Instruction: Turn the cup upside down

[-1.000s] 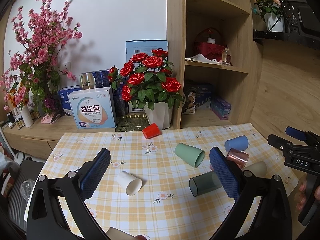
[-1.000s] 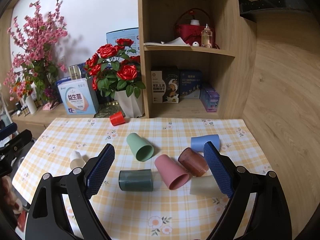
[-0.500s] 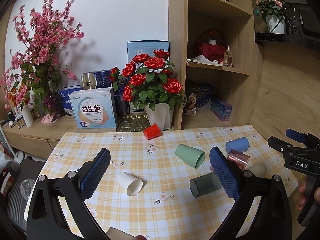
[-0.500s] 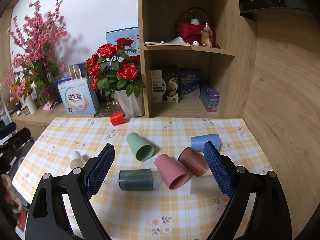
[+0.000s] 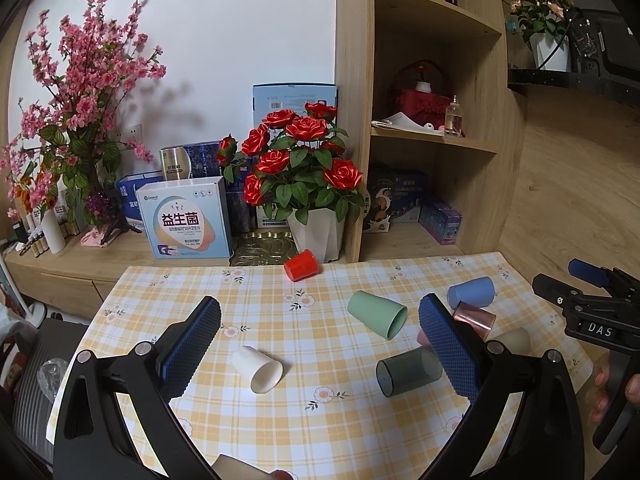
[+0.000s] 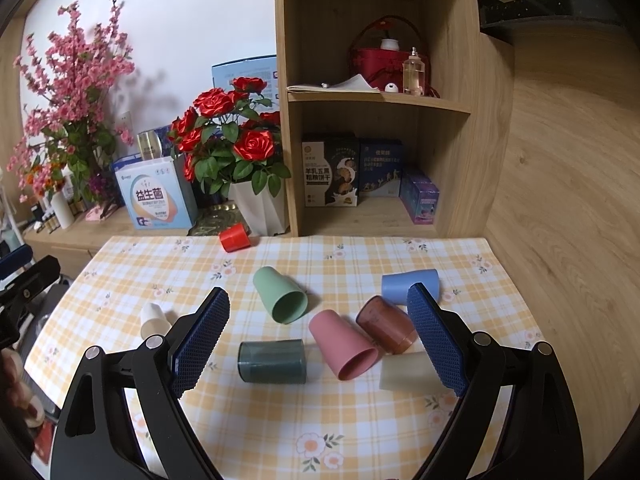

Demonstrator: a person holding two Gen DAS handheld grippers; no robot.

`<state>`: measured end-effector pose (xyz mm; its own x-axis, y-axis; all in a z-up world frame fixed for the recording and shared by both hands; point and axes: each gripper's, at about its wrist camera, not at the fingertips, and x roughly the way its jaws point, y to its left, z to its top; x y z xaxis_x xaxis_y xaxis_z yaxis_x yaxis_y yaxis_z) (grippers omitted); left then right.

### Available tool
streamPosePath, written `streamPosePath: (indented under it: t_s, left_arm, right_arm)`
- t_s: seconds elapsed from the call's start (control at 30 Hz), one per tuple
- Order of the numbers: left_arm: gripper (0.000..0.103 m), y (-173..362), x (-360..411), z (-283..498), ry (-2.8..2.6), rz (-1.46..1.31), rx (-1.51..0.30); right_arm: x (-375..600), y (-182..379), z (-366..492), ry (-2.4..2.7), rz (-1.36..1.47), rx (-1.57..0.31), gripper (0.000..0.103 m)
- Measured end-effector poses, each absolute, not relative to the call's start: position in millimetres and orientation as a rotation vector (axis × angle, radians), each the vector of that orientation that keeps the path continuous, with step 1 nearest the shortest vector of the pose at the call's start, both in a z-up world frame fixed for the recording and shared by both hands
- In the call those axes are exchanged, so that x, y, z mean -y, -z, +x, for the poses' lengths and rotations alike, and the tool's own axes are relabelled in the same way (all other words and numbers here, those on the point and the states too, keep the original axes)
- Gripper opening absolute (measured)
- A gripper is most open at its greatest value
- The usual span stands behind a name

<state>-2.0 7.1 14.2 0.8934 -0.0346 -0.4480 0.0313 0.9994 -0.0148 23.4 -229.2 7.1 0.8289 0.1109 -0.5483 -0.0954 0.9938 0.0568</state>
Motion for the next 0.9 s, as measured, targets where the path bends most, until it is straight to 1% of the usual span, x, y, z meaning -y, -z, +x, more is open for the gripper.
streamPosePath:
  t_s: [0.27,0.37,0.73,0.83,0.9]
  left_arm:
    - [0.097,-5,-20,7,0.065,-0.092,-0.517]
    - [0.097,5,-31,14,0.032,-0.121,-0.564]
    - [0.097,82,-109,38,-0.139,-0.314,-0.815]
    - [0.097,105,-131,44,-0.16,-0.409,-0.9]
    - [0.097,116,-139,47,-0.187,-0.421,-0.935]
  right_arm:
    - [227,-1,28,-0.118,0.037,-0.609,0.087]
    - [227,4,30,-0.086,0.028,-0.621,0.087]
    - [245,33,47,-0.048,0.09,-0.665,0.087]
    - [247,45,54,-0.052,0.088,-0.697,0.087]
    - [249,53,57,-0.055,0.102,-0.714,0.087]
